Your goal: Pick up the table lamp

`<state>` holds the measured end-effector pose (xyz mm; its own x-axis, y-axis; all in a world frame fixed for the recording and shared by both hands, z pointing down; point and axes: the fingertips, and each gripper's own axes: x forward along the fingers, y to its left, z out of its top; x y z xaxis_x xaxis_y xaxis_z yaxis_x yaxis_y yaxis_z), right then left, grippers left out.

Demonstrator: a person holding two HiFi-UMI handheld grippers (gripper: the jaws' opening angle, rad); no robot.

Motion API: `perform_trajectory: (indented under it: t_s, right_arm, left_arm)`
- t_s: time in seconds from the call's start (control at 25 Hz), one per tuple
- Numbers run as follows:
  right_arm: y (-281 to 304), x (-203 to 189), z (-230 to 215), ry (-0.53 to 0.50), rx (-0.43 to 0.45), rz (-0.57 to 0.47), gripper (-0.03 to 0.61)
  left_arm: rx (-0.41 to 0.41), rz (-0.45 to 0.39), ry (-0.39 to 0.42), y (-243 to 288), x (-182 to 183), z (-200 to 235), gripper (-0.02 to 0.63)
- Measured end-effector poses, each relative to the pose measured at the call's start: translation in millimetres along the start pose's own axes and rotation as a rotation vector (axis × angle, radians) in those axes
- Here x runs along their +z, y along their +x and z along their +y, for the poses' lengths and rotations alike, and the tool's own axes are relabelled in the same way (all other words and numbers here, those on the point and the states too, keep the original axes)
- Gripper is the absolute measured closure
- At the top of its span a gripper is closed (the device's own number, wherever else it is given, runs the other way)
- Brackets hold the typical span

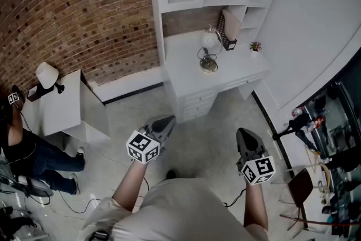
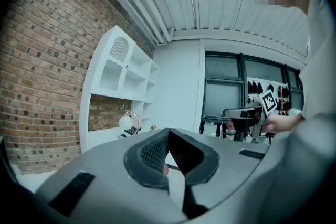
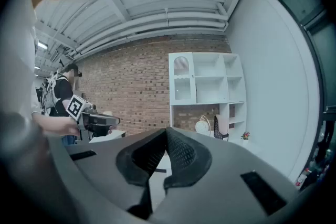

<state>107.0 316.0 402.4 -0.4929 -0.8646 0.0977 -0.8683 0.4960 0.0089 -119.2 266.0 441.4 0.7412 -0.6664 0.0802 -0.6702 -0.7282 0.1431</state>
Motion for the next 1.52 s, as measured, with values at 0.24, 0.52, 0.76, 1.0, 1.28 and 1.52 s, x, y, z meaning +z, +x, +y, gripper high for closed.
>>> perform_trajectory:
  t_s: [0.24,0.52,0.76,1.0,1.28,1.52]
  right_arm:
    - [7.4,1.5,6.4,-0.009,0.023,-0.006,0.568]
    - [12.3,4.2,13.5,-0.017,0.034,-0.006,0.568]
    - [17.2,1.7,15.5,0.01,0.023,-0.001,0.567]
    - [22.9,1.5,23.8,0.002,0.015,0.0,0.566]
    - [29.4,-1.3,31.0,0.018,-0.008,0.011,0.545]
    - [37.8,-4.5,39.1,0.024,-0.031,0.022,0.497]
  left_arm:
    - [-0.002,-0.004,-0.001,-0.4,3.8,3.3,0.597]
    - [0.003,-0.007,-0.005,-6.3,5.0,6.8,0.597]
    - [-0.003,-0.002,-0.005,-8.6,7.1,7.3,0.597]
    - [-0.014,0.005,-0.013,-10.3,4.6,12.2,0.597]
    - [-0.027,0.018,-0.025,-9.2,3.3,20.0,0.565]
    - [-0.054,0.021,-0.033,-9.7,0.2,31.0,0.513]
